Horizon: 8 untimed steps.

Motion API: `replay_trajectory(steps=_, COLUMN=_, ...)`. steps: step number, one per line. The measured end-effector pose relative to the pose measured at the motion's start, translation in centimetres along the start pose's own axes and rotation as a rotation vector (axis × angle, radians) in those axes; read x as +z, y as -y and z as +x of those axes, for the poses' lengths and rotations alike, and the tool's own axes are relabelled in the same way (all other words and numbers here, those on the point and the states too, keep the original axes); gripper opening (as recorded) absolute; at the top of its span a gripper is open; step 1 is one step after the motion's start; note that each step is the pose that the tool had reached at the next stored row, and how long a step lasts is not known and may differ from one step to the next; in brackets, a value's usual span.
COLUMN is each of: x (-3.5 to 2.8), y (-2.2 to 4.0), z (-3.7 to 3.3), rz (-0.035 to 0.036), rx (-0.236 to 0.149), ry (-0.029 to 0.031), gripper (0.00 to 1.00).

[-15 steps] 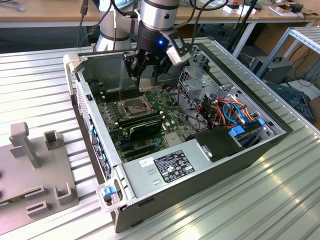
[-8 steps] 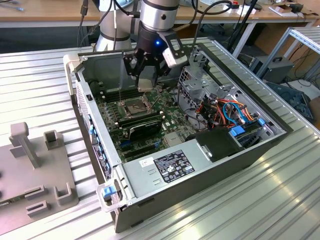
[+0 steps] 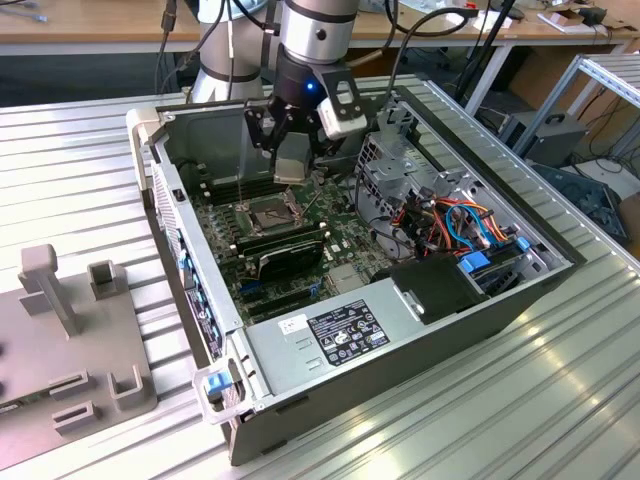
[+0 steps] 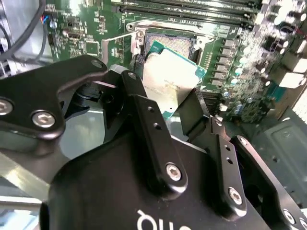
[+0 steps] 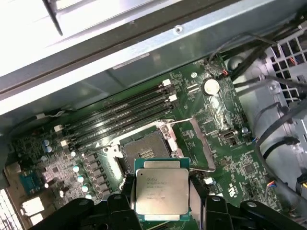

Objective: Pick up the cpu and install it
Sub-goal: 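Place the cpu into insertion slot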

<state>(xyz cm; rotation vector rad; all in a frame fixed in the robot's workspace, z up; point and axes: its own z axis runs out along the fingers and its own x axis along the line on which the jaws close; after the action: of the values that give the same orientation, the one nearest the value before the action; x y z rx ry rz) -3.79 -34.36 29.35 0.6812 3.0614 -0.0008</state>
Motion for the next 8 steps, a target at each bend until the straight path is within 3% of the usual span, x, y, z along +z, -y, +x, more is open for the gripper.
replay_trajectory(steps=8, x=0.24, y=0.0, z=0.0, rz=0.0009, rx=0.172, ry=0.0001, gripper=0.54)
